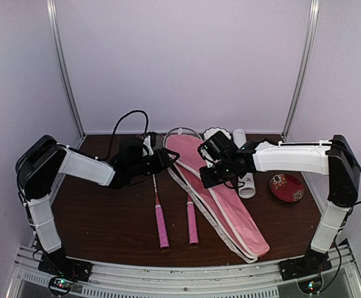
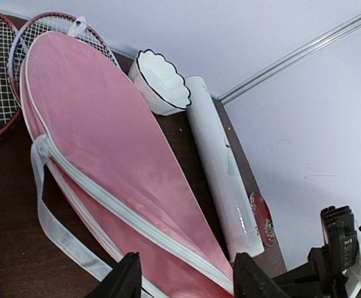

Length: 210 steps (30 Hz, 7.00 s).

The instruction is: Pack up the badminton gear

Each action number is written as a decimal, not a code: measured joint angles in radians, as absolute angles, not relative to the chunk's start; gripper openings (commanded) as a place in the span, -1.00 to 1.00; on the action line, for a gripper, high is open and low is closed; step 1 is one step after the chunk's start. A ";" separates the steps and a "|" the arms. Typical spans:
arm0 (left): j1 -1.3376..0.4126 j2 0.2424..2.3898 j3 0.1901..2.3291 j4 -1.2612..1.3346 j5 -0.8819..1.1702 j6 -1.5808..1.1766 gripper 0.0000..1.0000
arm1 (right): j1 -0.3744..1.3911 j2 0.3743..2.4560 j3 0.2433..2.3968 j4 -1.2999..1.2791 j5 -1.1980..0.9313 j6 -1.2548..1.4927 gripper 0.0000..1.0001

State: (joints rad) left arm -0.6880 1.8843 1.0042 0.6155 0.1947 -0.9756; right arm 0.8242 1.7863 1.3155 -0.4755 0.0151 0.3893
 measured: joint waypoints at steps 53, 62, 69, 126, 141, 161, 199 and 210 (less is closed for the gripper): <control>-0.750 2.109 1.215 0.597 0.270 -1.160 -1.00 | 0.873 1.863 1.292 -0.466 0.155 0.318 -0.64; -0.739 2.057 1.222 0.474 0.262 -1.073 -0.48 | 0.875 1.867 1.327 -0.500 0.181 0.324 -1.00; -0.691 1.829 1.154 0.294 0.174 -0.921 0.03 | 0.834 1.817 1.328 -0.490 0.101 0.376 -1.00; -0.667 2.322 1.367 0.458 0.440 -1.059 -0.45 | 0.628 1.524 1.152 -0.365 -0.022 0.484 -1.00; -0.667 2.364 1.451 0.384 0.434 -1.138 -1.00 | 0.625 1.524 1.134 -0.351 -0.028 0.496 -1.00; -0.657 2.001 1.254 0.124 0.219 -1.036 -1.00 | 0.622 1.524 1.126 -0.321 -0.060 0.503 -1.00; -0.484 1.794 0.967 0.011 0.229 -0.726 -0.38 | 0.716 1.800 1.241 -0.224 -0.144 0.554 -1.00; -0.484 1.886 0.969 0.060 0.335 -0.690 -0.44 | 0.716 1.915 1.319 -0.212 -0.165 0.570 -1.00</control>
